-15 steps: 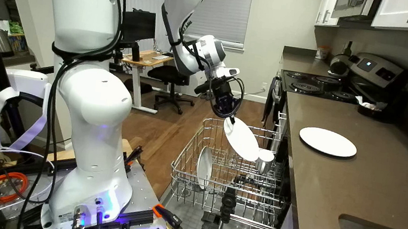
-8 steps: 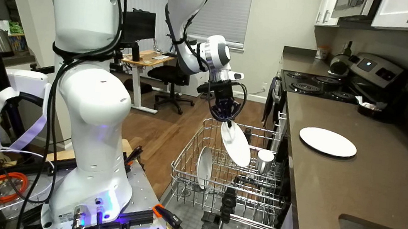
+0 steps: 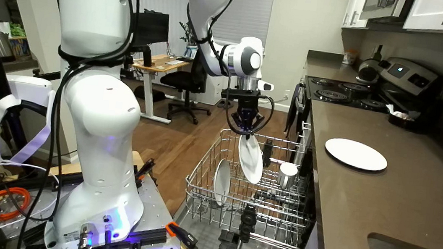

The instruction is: Pick up the plate and put it in the dishwasher

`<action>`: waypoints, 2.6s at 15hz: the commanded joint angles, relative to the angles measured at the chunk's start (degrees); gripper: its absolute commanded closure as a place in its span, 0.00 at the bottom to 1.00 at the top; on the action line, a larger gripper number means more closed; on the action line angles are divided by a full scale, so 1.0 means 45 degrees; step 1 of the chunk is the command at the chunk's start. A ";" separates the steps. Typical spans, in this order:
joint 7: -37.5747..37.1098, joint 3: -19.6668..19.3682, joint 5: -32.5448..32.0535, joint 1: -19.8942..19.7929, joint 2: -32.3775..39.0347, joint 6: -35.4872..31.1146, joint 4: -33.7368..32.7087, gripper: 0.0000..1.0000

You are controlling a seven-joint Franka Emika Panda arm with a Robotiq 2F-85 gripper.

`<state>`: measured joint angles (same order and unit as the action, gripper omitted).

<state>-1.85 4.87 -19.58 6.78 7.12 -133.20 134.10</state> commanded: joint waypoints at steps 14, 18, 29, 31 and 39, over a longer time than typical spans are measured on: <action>0.3545 0.0239 0.3090 -0.0563 0.2193 0.0262 -0.1410 0.94; 0.3766 0.0343 0.3368 -0.0620 0.2081 0.0328 -0.1500 0.94; 0.3996 0.0416 0.3608 -0.0590 0.1984 0.0545 -0.1267 0.94; 0.3919 0.0394 0.3504 -0.0551 0.1925 0.0609 -0.1197 0.94; 0.3373 0.0233 0.2948 -0.0374 0.2227 0.0277 -0.1340 0.93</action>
<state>13.41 5.60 -6.21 5.40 17.11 -132.11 128.18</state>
